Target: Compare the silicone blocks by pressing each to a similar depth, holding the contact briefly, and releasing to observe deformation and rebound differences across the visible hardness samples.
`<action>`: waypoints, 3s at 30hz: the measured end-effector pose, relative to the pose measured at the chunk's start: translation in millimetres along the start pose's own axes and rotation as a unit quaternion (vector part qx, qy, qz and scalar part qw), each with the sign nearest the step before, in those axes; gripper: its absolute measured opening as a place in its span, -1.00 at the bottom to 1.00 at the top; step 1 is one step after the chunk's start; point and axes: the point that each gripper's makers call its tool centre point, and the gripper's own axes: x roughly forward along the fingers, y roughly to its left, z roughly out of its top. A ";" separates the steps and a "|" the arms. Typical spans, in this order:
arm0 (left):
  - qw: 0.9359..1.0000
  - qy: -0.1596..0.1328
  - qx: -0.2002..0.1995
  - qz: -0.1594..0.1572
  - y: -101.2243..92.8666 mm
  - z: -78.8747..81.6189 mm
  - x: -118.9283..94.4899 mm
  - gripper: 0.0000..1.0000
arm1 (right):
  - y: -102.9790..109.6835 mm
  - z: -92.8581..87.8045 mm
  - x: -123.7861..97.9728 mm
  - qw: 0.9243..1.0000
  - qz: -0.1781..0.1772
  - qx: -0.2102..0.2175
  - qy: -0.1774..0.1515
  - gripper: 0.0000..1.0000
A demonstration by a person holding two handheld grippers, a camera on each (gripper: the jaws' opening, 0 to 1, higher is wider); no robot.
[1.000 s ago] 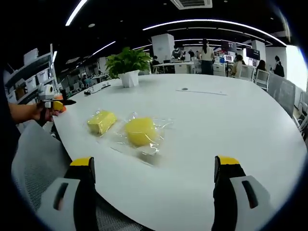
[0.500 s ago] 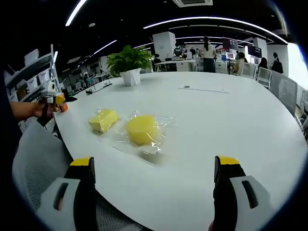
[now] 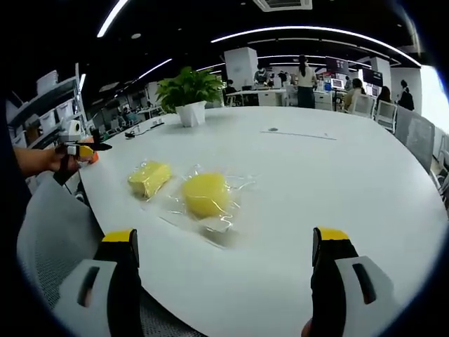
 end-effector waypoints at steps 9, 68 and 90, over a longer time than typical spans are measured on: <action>1.000 0.002 0.001 0.010 3.3 -2.1 1.3 1.00 | 4.5 -2.5 0.8 1.000 0.004 0.006 0.006 0.93; 0.997 0.011 -0.081 -0.009 -8.3 -8.3 8.1 1.00 | 4.2 9.4 -11.4 1.000 0.004 0.007 -0.012 0.93; 0.998 0.020 -0.052 -0.020 -5.8 5.2 13.3 1.00 | 4.6 7.0 -4.5 0.999 0.006 0.032 -0.018 0.93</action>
